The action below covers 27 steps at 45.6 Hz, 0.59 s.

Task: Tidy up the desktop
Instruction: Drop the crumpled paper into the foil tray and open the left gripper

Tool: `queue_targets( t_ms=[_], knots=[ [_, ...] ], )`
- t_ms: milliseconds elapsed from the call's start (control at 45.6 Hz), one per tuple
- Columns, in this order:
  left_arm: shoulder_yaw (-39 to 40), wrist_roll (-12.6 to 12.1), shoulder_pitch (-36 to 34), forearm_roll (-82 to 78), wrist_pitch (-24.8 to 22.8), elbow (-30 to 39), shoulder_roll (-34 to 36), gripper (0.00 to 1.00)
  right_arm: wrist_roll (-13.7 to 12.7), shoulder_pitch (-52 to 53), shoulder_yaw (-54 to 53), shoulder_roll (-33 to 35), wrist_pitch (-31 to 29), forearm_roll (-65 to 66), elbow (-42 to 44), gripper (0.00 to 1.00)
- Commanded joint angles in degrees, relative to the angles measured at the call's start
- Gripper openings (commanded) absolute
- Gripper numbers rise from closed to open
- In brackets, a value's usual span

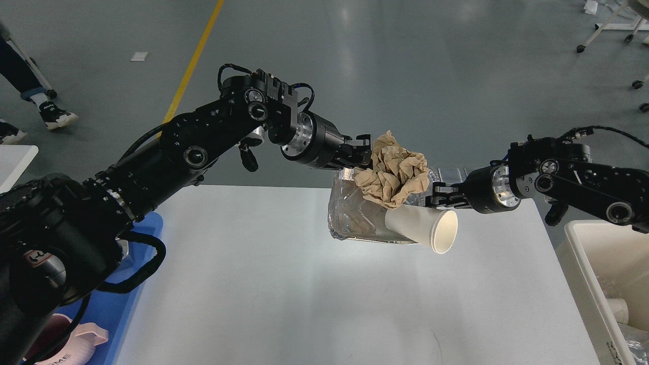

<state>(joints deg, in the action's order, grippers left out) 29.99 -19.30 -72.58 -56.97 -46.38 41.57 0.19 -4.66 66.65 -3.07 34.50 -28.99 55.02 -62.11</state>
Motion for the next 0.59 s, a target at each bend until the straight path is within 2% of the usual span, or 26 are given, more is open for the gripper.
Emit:
queue_targets(
  t_ms=[0, 44, 132, 154, 219, 241, 285, 351, 439, 570],
  knots=[
    [-0.37, -0.12, 1.12, -0.07, -0.21, 0.00, 0.07, 0.00, 0.00, 0.32, 0.00, -0.75, 0.07, 0.00, 0.85, 0.00],
    [-0.45, -0.12, 1.21, 0.02, -0.21, 0.00, 0.16, 0.01, 0.00, 0.41, 0.00, -1.19, 0.07, 0.00, 0.85, 0.00],
    [-0.37, -0.12, 1.38, 0.20, 0.14, 0.00, 0.42, 0.14, 0.00, 0.67, 0.00, -1.37, 0.07, 0.00, 0.85, 0.00],
    [-0.37, -0.12, 1.65, 0.28, 0.41, 0.00, 0.51, 0.21, 0.00, 0.67, 0.00, -1.37, 0.07, 0.00, 0.85, 0.00],
    [-0.28, -0.47, 2.17, 0.63, 0.67, -0.09, 0.77, 0.66, 0.00, 0.67, 0.00, -1.28, 0.07, 0.00, 0.85, 0.00],
    [-0.19, -0.65, 2.35, 0.81, 0.67, -0.09, 0.86, 0.77, 0.00, 0.67, 0.00, -1.19, 0.16, 0.00, 0.85, 0.00],
    [-0.10, -1.53, 2.44, 0.90, 0.76, -0.09, 0.95, 0.89, 0.00, 0.67, 0.00, -1.19, 0.07, 0.00, 0.85, 0.00],
    [0.60, -3.63, 2.53, 1.25, 0.94, -0.09, 1.21, 0.97, 0.00, 0.67, 0.00, -1.19, 0.07, 0.00, 0.85, 0.00],
    [0.77, -6.45, 5.33, 3.88, 1.64, -0.44, 1.56, 0.97, 0.00, 0.58, 0.00, -1.01, 0.16, 0.00, 0.85, 0.00],
    [3.32, -5.58, 7.97, 12.39, 2.34, -0.53, 3.76, 0.98, 0.00, 0.58, 0.00, -1.01, 0.07, 0.00, 0.85, 0.00]
  ],
)
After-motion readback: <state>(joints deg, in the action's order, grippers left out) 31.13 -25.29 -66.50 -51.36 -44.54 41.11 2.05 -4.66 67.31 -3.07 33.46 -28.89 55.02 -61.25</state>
